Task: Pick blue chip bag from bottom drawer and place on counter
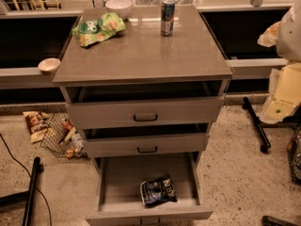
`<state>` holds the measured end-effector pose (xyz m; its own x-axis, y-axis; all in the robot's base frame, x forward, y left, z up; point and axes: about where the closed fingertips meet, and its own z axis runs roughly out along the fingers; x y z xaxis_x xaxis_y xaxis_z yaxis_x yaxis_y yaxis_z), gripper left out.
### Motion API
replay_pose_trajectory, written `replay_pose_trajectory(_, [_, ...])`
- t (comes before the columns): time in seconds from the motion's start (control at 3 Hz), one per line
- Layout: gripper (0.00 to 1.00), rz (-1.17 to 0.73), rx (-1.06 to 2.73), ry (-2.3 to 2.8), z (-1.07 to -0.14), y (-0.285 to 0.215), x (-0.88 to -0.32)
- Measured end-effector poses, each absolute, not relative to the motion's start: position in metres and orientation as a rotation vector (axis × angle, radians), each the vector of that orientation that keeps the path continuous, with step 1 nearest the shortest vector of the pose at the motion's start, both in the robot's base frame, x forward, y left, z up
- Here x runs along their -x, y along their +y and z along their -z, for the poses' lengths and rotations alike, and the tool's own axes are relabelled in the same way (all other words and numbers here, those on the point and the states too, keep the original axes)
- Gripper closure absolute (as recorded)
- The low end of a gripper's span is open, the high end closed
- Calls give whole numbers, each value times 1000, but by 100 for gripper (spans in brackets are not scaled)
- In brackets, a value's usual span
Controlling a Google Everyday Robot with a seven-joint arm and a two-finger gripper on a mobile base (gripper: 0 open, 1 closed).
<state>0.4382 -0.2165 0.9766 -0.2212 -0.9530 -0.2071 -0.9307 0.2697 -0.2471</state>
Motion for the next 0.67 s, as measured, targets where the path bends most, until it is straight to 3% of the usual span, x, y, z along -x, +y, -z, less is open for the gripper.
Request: replay_pose_trajectory(0.67, [0,39,1754,2198,-948,-207,-440])
